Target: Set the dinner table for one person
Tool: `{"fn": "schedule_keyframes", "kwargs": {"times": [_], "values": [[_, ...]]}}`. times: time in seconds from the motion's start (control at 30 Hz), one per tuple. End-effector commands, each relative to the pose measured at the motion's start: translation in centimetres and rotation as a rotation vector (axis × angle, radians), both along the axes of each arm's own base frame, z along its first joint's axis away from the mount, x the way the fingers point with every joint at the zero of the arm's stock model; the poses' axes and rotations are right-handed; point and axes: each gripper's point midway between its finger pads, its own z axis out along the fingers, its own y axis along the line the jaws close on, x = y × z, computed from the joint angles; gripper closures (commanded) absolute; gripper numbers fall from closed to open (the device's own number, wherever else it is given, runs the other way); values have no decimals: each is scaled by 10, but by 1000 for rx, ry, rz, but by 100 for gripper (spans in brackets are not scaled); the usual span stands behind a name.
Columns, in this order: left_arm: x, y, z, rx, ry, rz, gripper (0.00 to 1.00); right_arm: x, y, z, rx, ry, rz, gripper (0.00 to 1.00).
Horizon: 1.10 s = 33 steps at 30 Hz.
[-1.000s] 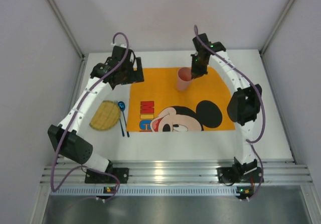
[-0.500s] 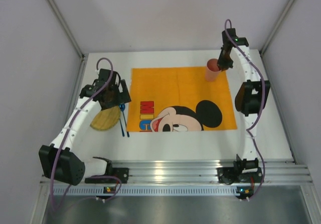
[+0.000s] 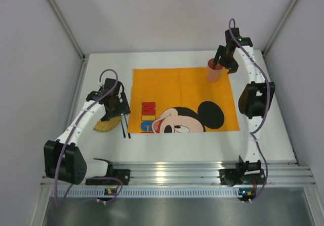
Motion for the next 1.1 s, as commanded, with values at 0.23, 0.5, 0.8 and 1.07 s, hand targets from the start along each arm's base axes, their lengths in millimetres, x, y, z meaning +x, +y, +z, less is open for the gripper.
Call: {"fn": "schedule_keyframes", "kwargs": {"times": [0.23,0.5,0.8,1.07], "values": [[28,27,-62,230,160,-42,17,-85,42,131,121,-213,96,24],[52,55,-78,439,221,-54,25,-131,36,119,115,-174,109,25],[57,63,-100,502,273,-61,79,-145,32,111,100,-150,118,26],[65,70,-84,560,241,-35,100,-149,32,102,100,-125,125,28]]}}
